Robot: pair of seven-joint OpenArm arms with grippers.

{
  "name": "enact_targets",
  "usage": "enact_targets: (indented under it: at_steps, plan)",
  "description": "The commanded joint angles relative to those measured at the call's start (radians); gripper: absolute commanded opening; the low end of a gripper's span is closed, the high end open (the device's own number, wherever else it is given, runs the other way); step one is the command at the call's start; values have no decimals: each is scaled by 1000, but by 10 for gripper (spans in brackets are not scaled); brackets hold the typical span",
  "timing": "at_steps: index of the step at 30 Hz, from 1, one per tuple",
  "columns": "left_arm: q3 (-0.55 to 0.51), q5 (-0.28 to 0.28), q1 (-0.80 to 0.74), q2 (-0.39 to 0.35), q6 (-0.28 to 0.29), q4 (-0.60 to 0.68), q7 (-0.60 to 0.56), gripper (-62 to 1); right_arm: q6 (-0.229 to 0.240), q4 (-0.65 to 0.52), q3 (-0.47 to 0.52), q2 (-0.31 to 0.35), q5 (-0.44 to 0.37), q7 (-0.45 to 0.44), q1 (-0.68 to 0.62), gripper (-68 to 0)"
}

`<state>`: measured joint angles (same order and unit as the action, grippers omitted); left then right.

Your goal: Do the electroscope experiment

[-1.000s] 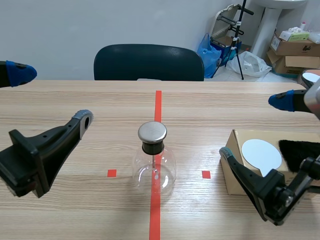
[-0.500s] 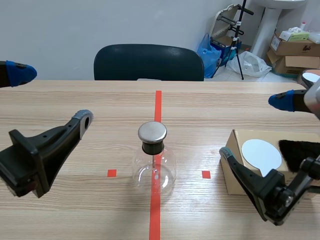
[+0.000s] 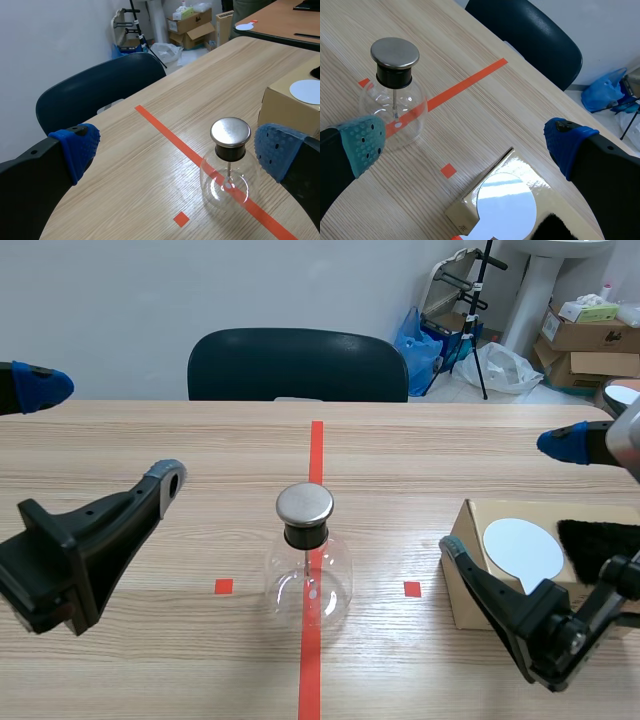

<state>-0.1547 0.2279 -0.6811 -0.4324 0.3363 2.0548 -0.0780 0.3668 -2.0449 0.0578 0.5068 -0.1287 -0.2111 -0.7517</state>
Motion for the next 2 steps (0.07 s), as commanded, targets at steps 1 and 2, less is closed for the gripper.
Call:
enact_targets:
  at_steps: [1, 2]
  plan:
    - [3, 11, 3, 2, -2, 8, -7, 14, -3, -18, 11, 0, -14, -11, -2, 4]
    - [3, 11, 3, 2, -2, 8, -7, 14, -3, -18, 11, 0, -14, -11, -2, 4]
